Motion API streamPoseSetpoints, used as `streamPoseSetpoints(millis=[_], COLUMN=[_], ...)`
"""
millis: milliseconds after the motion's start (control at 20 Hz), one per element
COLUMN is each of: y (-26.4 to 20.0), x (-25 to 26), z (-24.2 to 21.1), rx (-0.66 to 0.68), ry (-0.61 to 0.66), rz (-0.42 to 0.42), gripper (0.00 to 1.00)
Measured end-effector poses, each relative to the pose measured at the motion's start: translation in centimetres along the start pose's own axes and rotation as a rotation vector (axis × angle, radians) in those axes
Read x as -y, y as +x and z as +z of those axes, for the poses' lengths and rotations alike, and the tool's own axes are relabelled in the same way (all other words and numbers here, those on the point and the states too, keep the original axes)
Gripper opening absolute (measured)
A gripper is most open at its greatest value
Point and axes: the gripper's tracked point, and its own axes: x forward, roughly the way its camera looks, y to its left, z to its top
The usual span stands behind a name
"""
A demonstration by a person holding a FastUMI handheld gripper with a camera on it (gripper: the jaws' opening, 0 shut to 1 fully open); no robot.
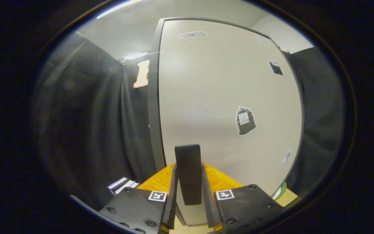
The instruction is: Open the shoe cabinet door, grab the shoes and put them into the shoe cabinet, then close the shoe cabinet door.
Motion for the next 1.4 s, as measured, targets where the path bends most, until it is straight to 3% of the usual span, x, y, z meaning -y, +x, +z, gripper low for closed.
streamPoseSetpoints(millis=[100, 400, 800, 1400], y=[0.7, 0.3, -2.6, -9.6], x=[-0.1, 0.4, 1.4, 5.1], z=[-0.1, 0.0, 0.2, 0.3], rx=[0.018, 0.028, 0.049, 0.055], ry=[-0.006, 0.005, 0.011, -0.002], rz=[0.004, -0.014, -0.024, 0.031], gripper=[0.32, 0.18, 0.18, 0.17])
